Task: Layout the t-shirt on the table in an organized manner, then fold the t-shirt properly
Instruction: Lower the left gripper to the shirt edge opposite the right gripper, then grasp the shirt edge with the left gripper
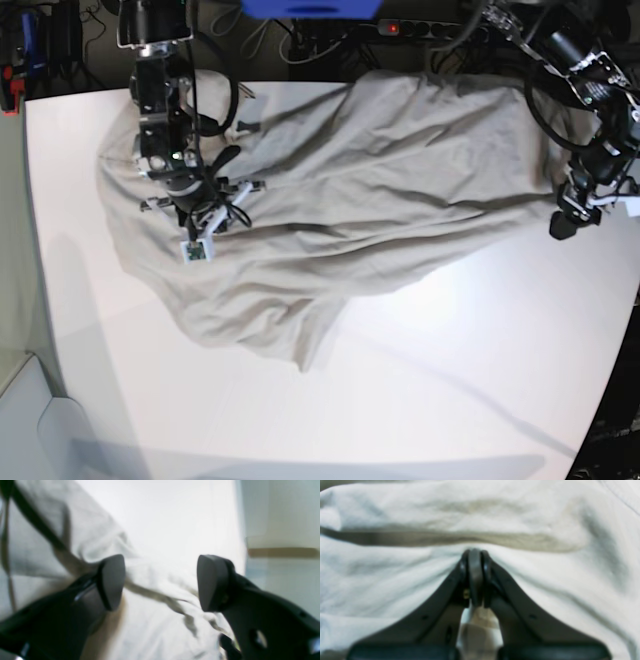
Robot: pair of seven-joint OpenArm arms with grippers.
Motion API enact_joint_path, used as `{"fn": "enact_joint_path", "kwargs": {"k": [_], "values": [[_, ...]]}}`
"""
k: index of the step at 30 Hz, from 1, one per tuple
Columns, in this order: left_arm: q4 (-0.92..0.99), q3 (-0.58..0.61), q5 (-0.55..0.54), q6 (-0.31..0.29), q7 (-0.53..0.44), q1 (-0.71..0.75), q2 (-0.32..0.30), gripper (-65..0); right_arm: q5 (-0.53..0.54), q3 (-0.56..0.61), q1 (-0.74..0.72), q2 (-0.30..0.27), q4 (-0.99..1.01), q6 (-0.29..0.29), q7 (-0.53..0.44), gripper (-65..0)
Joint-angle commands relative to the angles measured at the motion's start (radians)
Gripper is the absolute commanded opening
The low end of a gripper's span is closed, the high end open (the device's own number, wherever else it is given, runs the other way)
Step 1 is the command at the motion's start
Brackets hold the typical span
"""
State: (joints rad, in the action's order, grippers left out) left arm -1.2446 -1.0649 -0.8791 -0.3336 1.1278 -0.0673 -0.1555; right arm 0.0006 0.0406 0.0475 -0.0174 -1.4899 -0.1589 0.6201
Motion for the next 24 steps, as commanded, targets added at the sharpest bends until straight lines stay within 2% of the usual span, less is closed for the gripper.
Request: {"fn": "enact_joint_path", "kwargs": {"k": [1, 7, 9, 11, 13, 16, 24], "values": [[-0.014, -0.001, -0.007, -0.002, -0.028, -0.012, -0.013, -21.2, 0.0, 0.0, -0.008, -0.003, -0.005, 0.003, 0.013, -65.0], [0.019, 0.001, 0.004, -0.008, -0.035, -0.006, -0.011, -21.4, 0.0, 0.0, -0.01, -0.005, -0.005, 0.003, 0.011, -65.0], [0.015, -0.001, 0.002, -0.012, 0.001, -0.002, -0.009, -21.4, 0.0, 0.0, -0.01, -0.005, -0.005, 0.003, 0.011, -65.0], [0.004, -0.004, -0.025, -0.012, 0.051, 0.01, -0.009, -21.4, 0.0, 0.0, -0.013, -0.005, -0.005, 0.003, 0.011, -65.0], [-0.011, -0.039, -0.074, -0.003, 0.059, 0.034, 0.003, -21.4, 0.0, 0.0, -0.016, -0.005, -0.005, 0.003, 0.013, -65.0], [-0.011, -0.081, -0.09, -0.002, 0.061, 0.036, 0.015, -21.4, 0.0, -0.002, -0.016, -0.005, -0.005, 0.003, 0.013, -65.0], [-0.002, -0.09, 0.013, -0.002, 0.03, -0.012, 0.015, -21.4, 0.0, -0.002, -0.016, -0.005, -0.005, 0.003, 0.013, -65.0]]}}
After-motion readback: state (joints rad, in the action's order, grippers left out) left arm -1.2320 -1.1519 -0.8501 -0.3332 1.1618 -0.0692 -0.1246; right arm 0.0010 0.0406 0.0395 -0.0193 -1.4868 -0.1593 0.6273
